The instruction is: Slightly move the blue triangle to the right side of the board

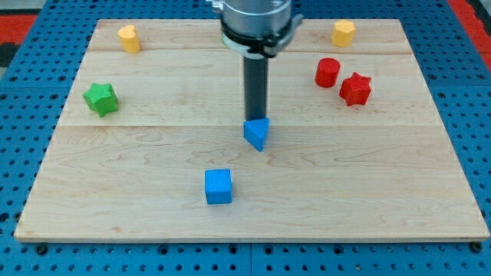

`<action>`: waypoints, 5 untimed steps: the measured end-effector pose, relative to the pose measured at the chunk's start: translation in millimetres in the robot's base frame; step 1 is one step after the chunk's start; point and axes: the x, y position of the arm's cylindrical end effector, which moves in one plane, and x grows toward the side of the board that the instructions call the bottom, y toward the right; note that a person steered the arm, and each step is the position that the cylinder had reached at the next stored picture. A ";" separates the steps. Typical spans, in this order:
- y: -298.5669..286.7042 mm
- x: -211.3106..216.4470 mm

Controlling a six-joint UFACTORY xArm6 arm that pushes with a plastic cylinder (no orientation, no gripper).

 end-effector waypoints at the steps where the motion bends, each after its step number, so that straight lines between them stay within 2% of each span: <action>1: -21.0 -10.1; 3: -9.3 29.3; 5: 64.3 53.2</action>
